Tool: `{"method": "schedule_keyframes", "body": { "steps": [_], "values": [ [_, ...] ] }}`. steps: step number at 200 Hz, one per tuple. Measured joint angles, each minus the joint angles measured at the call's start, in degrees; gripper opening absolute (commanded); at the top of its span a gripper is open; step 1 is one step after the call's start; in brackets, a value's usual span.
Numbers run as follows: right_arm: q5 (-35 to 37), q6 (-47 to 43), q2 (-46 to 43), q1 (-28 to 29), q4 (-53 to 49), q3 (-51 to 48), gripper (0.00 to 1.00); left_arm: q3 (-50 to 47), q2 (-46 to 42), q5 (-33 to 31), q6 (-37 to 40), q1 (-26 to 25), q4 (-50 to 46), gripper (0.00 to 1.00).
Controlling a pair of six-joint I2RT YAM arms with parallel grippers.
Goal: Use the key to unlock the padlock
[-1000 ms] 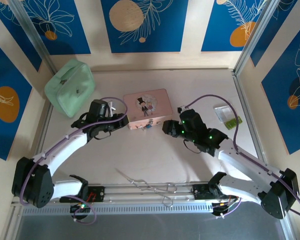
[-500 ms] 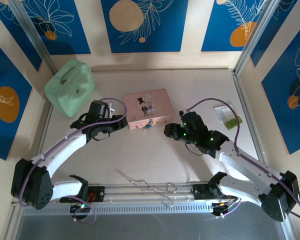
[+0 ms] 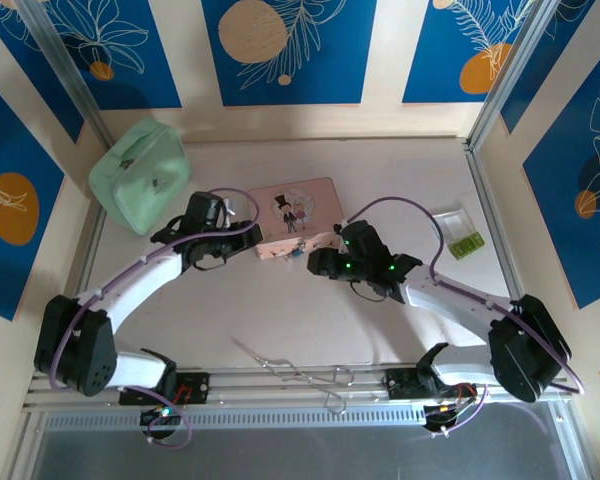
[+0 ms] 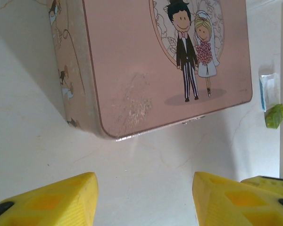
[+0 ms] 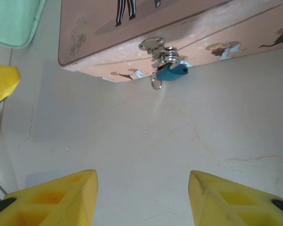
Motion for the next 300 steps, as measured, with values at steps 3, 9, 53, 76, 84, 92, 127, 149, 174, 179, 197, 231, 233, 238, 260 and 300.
{"method": "schedule_keyframes", "body": {
  "steps": [3,9,53,76,84,92,127,149,174,179,197,231,233,238,260,300],
  "values": [
    [-0.2,0.0,0.6,0.0,0.3,0.0,0.52,0.3,0.4,0.0,0.0,0.0,0.0,0.59],
    [-0.3,-0.1,1.5,0.2,0.9,0.0,0.52,0.7,1.2,0.0,0.0,0.0,0.2,0.6],
    [-0.3,-1.3,6.6,1.3,9.4,-1.9,0.49,1.7,5.4,-0.9,-0.2,0.0,2.5,0.64],
    [1.8,-2.6,9.7,3.9,17.8,-5.8,0.5,2.9,8.1,-1.7,0.0,0.0,2.7,0.66],
    [3.0,-3.1,10.9,4.7,20.1,-6.8,0.5,3.5,8.8,-1.9,0.2,0.0,2.5,0.67],
    [4.1,-3.4,11.9,5.3,22.4,-7.5,0.5,4.0,9.5,-1.9,0.5,0.0,2.5,0.67],
    [7.4,-3.3,15.2,5.2,29.6,-8.0,0.5,5.9,12.1,-1.9,1.5,0.1,2.6,0.64],
    [5.6,-2.2,16.0,2.3,31.6,-8.1,0.48,6.3,13.4,-1.6,1.4,0.1,3.2,0.63],
    [4.2,-1.7,16.4,0.2,32.5,-8.1,0.48,6.3,14.7,-1.2,1.1,0.2,4.1,0.61],
    [3.8,-1.7,16.5,0.1,32.6,-8.1,0.48,6.3,15.0,-1.0,1.0,0.2,4.3,0.61],
    [2.1,-2.4,16.8,0.2,33.0,-8.1,0.48,6.4,15.5,-0.8,0.9,0.2,4.4,0.6],
    [0.3,-4.1,20.0,-0.1,33.9,-7.3,0.48,7.1,15.6,-0.4,1.0,0.2,4.0,0.58],
    [0.2,-4.2,20.2,-0.1,34.1,-7.3,0.48,7.2,15.6,-0.4,1.1,0.2,4.0,0.58],
    [0.1,-4.3,20.8,-0.2,34.4,-7.3,0.48,7.2,15.6,-0.4,1.1,0.2,3.9,0.58],
    [-0.4,-4.8,23.2,-1.0,35.0,-7.1,0.48,7.3,15.6,-0.4,1.5,0.2,3.4,0.57],
    [-0.5,-5.6,26.4,-1.2,35.6,-4.0,0.49,7.3,15.6,-0.3,1.6,0.2,2.6,0.56]
  ]
}}
